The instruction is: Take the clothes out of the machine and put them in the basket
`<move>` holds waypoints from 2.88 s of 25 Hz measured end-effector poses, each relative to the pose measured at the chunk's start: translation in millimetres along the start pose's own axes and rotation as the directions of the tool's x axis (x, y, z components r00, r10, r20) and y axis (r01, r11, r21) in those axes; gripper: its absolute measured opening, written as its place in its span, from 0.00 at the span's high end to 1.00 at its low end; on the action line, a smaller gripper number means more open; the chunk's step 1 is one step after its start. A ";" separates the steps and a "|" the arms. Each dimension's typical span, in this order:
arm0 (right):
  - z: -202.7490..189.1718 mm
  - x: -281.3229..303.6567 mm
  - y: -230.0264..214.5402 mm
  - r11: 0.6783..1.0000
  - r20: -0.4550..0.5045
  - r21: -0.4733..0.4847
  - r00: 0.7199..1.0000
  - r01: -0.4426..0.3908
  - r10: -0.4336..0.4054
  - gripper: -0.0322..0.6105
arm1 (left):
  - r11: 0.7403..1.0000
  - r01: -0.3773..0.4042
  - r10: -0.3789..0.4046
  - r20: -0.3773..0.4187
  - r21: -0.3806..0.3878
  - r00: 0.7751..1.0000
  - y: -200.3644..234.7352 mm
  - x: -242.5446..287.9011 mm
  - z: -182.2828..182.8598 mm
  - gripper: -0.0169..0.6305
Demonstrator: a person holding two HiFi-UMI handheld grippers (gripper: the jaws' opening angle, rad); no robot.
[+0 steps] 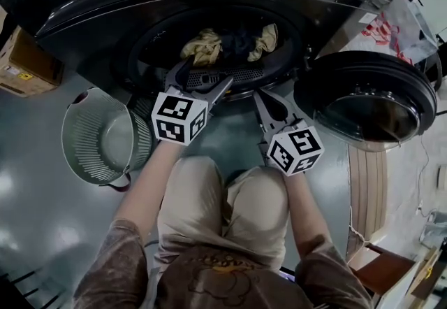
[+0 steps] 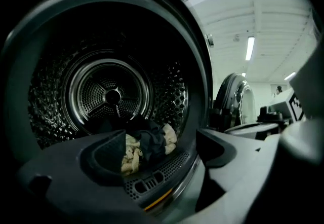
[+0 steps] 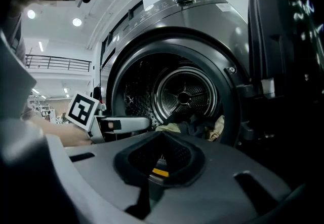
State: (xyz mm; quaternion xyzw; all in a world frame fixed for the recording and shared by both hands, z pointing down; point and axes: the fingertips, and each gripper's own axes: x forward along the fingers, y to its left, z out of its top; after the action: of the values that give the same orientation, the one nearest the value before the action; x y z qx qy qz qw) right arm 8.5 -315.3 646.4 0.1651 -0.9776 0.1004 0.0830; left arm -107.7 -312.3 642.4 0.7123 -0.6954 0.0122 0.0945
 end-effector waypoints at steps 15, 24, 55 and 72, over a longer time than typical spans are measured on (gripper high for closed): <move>-5.1 -4.8 -5.0 1.000 -0.014 0.010 1.000 -0.012 0.012 0.95 | 0.967 0.010 0.030 -0.152 0.255 0.988 43.0 117.5 -11.3 0.26; -10.0 -9.5 -13.7 0.999 -0.035 0.027 0.999 -0.019 0.020 0.95 | 0.929 0.030 0.063 -0.239 0.368 0.969 46.1 167.6 -37.7 0.27; -19.9 -5.0 -4.1 0.998 -0.050 -0.054 0.999 -0.012 0.009 0.95 | 0.993 0.045 -0.035 -0.090 0.109 0.995 16.1 71.5 10.8 0.93; -35.2 39.0 23.0 0.995 -0.097 -0.039 0.992 -0.089 0.085 0.95 | 0.990 0.103 -0.099 0.042 -0.095 0.994 -4.5 -113.8 52.9 0.93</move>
State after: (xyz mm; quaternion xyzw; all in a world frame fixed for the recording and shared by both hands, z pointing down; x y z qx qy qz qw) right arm -31.1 -298.1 684.2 0.1156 -0.9808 0.0904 0.1285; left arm -112.9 -207.8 573.0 0.7413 -0.6598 -0.0396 0.1167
